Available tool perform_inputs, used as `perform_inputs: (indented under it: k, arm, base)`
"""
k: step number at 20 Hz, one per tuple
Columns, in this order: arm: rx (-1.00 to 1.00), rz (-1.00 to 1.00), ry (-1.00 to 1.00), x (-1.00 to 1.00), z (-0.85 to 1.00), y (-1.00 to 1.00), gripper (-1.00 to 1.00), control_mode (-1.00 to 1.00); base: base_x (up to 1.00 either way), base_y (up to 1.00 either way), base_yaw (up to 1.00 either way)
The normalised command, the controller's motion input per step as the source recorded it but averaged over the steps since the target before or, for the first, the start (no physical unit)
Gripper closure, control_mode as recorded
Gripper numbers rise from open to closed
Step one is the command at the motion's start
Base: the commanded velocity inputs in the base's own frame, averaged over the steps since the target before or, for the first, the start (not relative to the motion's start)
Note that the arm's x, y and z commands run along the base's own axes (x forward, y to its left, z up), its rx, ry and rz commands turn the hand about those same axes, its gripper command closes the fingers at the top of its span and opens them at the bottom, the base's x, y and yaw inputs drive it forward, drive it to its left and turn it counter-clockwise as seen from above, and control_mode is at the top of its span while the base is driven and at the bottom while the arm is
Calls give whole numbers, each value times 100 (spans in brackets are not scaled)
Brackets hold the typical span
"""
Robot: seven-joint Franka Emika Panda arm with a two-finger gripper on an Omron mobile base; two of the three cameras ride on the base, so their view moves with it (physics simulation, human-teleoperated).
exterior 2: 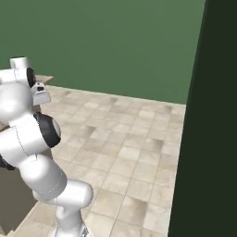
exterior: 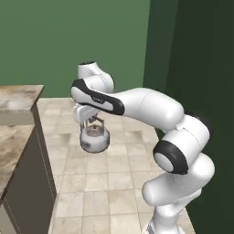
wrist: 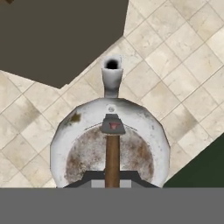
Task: The kettle is done boiling. Turn off the stove, then wait for 300 timesteps before moving the kettle to the dining table.
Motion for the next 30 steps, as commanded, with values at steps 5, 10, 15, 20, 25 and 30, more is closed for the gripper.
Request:
perform_inputs:
  k: [5,10,15,20,25,30]
  arm:
    - [0,0,0,0,0,0,100,100]
    - [0,0,0,0,0,0,100,100]
    - [0,0,0,0,0,0,100,100]
    - [0,0,0,0,0,0,100,100]
    - [0,0,0,0,0,0,100,100]
    - [0,0,0,0,0,0,100,100]
  base:
    - [56,0,31]
    - [49,-9,35]
    - [44,-17,41]
    - [38,-23,43]
    - [36,-26,45]
    - [37,-29,48]
